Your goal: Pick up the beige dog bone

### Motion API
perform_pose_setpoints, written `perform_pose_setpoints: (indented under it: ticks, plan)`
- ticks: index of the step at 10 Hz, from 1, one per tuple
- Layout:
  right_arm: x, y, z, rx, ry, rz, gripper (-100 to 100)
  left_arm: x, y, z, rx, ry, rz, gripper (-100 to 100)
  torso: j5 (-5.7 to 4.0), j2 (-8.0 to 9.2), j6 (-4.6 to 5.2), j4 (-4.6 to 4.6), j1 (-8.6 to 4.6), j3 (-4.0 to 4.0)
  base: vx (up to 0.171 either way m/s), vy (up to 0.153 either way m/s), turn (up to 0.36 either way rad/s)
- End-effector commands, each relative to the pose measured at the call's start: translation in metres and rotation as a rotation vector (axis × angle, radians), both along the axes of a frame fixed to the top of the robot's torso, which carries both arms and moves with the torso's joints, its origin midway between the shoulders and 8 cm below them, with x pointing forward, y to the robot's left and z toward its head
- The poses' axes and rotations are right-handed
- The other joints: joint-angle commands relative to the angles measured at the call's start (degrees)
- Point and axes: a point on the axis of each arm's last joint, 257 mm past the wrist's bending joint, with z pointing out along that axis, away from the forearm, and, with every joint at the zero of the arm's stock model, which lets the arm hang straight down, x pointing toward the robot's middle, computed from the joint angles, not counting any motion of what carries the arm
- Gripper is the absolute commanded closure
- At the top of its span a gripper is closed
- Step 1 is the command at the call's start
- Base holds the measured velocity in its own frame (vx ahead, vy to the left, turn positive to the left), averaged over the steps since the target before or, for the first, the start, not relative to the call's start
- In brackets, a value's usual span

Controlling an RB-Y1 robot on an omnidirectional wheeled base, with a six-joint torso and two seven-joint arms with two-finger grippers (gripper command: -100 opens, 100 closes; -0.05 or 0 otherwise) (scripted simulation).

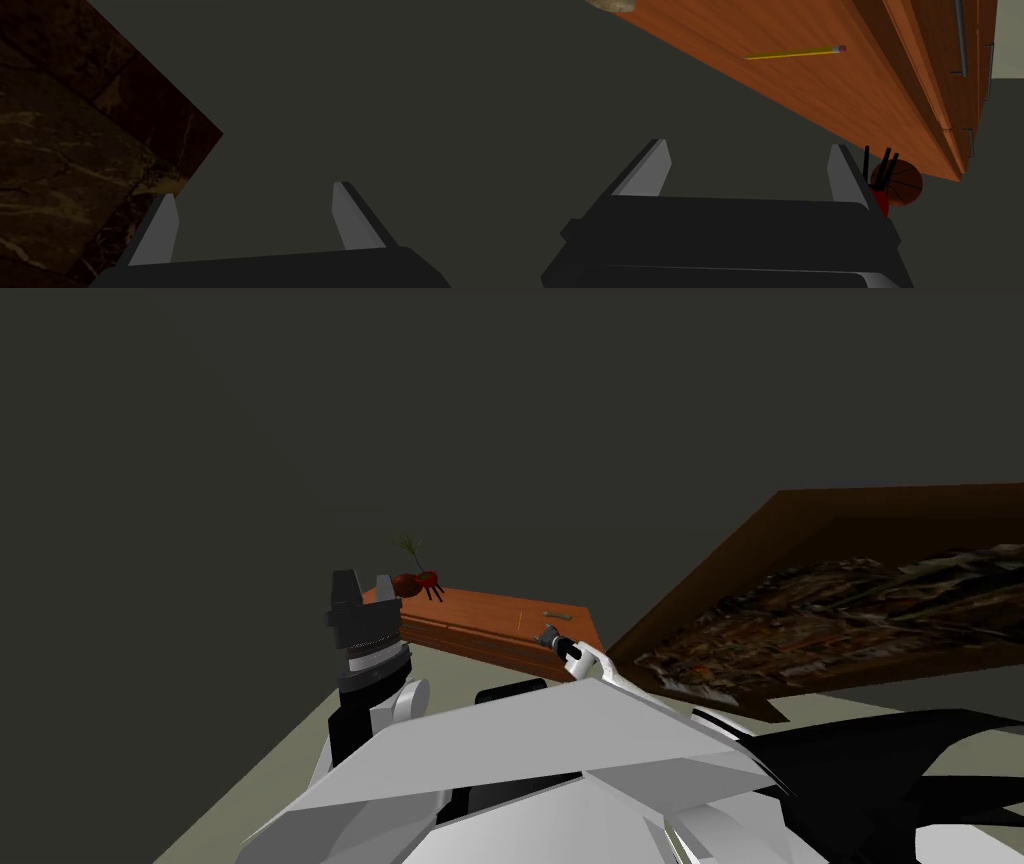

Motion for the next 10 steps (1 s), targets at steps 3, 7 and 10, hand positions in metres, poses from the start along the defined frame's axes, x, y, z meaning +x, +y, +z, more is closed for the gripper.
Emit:
perform_pose_setpoints:
  ticks: [3, 7, 10]
  plan:
    - [-0.013, -0.039, -0.032, -0.184, 0.070, 0.053, -100, 0.000, 0.000, 0.000, 0.000, 0.000, 0.000, 0, 0.00, -0.02, 0.01, 0.00, -0.02, -0.01, -0.006, -0.027, 0.160]
    - [-0.026, -0.075, -0.055, -0.345, 0.130, 0.109, -100, 0.000, 0.000, 0.000, 0.000, 0.000, 0.000, 0, 0.00, -0.01, 0.02, 0.00, 0.01, 0.00, -0.013, -0.024, 0.132]
    - [-0.038, -0.109, -0.072, -0.477, 0.187, 0.155, -100, 0.000, 0.000, 0.000, 0.000, 0.000, 0.000, 0, 0.00, -0.01, 0.02, 0.00, -0.02, -0.01, -0.014, -0.028, 0.150]
